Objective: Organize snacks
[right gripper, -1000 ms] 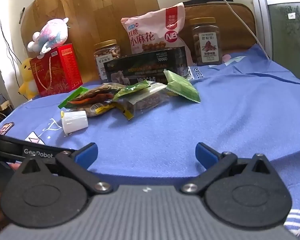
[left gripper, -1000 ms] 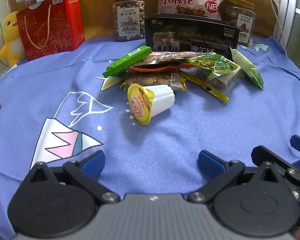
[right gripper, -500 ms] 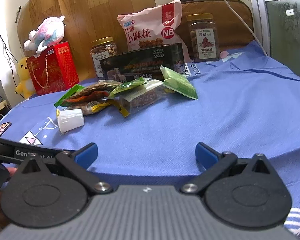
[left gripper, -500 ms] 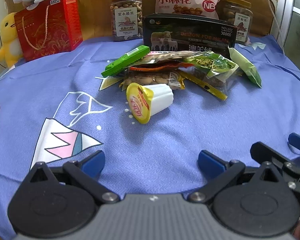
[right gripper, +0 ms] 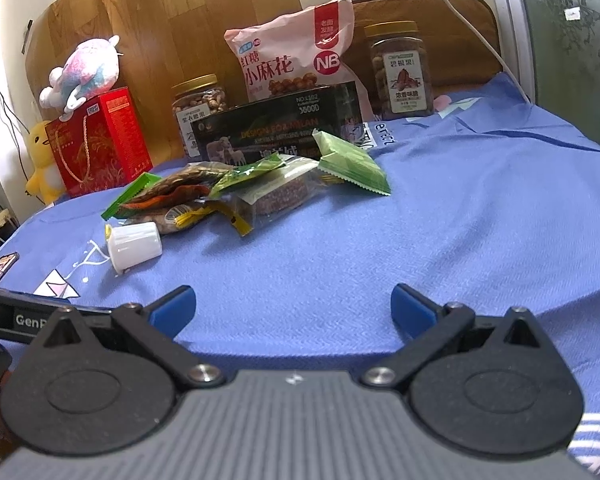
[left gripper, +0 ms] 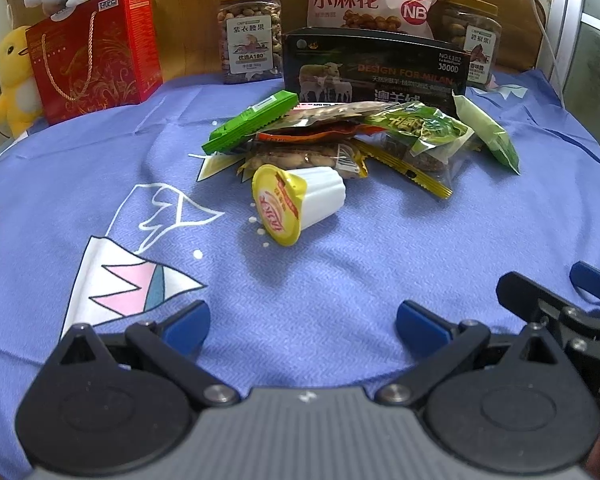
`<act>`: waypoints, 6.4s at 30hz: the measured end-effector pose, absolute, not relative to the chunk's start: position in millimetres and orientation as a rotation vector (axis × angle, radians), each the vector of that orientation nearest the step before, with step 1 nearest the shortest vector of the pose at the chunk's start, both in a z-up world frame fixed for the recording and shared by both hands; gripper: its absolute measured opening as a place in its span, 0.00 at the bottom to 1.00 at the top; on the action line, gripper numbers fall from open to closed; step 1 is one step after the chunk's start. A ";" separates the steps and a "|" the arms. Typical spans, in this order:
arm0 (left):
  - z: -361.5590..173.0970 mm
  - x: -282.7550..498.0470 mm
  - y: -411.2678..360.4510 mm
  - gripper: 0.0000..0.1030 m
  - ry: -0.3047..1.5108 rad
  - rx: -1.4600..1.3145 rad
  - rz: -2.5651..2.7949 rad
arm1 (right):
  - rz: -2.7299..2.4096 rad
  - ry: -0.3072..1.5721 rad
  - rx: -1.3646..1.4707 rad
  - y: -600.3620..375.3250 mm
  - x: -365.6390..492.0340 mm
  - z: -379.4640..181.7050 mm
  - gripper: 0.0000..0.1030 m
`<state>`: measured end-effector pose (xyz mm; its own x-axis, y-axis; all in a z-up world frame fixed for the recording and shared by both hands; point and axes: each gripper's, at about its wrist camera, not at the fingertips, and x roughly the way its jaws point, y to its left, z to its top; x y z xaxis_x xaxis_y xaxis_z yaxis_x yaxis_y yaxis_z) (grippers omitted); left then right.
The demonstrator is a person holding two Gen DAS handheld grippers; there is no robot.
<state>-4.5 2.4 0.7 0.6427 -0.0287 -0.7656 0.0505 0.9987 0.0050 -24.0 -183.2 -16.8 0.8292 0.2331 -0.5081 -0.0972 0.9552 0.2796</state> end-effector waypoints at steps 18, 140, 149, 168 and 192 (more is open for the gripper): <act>10.9 18.6 82.2 1.00 0.783 -0.009 0.061 | 0.272 0.451 0.116 -139.3 -13.5 5.4 1.00; 92.9 135.3 -12.6 0.77 0.551 0.208 -0.201 | 0.495 0.495 -0.036 -96.3 96.0 38.4 0.76; 89.4 131.4 12.5 0.78 0.558 0.190 -0.162 | 0.487 0.508 -0.109 -75.9 97.2 27.3 0.56; 50.5 99.7 118.9 0.77 0.744 -0.117 -0.318 | 0.582 0.557 -0.129 -86.9 33.9 22.9 0.34; 17.3 28.5 103.3 0.64 0.900 -0.126 -0.544 | 0.746 0.656 -0.106 -93.9 10.7 20.0 0.20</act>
<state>28.5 103.3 17.3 0.4965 -0.4998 -0.7097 0.3963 0.8579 -0.3270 10.7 -93.9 20.0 0.5462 0.5961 -0.5885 -0.6598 0.7390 0.1360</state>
